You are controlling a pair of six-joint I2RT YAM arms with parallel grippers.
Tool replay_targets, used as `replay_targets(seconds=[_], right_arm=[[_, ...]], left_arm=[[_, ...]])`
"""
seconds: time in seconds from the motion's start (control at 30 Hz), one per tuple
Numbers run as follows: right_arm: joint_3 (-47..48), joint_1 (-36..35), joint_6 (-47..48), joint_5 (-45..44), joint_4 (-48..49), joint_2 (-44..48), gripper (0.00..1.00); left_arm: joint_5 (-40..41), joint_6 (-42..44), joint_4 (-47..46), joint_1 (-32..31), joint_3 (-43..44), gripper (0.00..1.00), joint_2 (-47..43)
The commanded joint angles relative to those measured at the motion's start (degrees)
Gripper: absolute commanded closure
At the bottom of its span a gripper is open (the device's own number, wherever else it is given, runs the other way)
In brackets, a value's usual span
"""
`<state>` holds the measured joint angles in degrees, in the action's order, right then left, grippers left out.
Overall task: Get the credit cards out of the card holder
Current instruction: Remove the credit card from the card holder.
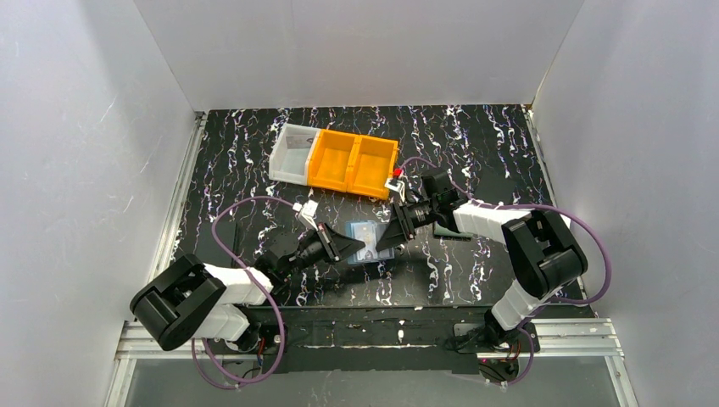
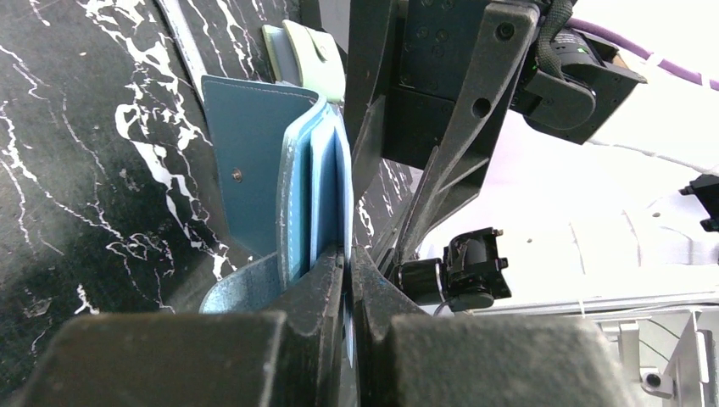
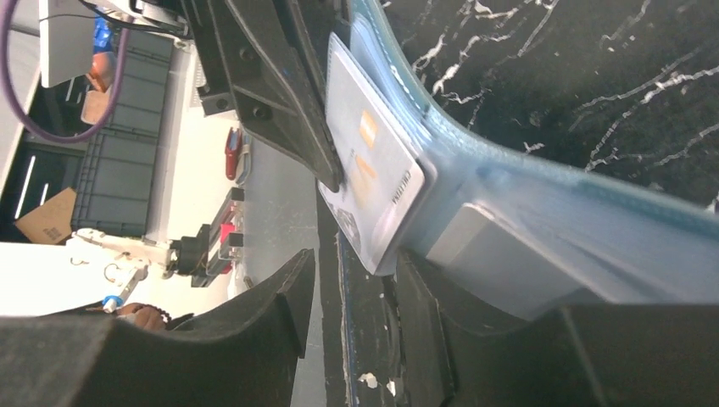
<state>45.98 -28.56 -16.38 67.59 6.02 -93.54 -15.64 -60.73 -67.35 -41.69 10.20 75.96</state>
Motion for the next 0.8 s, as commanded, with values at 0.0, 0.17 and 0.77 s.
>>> replay_targets(seconds=[0.0,0.17,0.77], right_arm=[[-0.93,0.26,-6.99,3.68,10.24,-1.33,0.50],[-0.87,0.26,-8.31,4.57,11.32,-0.97,0.51],[1.15,2.11,-10.86,8.26,11.22,-0.89,0.76]], left_arm=[[-3.14,-0.76,-7.25,-0.03,3.68,1.00,-1.70],[-4.10,-0.95,-7.44,-0.28,4.84,1.00,-0.96],[-1.50,-1.58,-8.01,-2.15,6.04,1.00,5.09]])
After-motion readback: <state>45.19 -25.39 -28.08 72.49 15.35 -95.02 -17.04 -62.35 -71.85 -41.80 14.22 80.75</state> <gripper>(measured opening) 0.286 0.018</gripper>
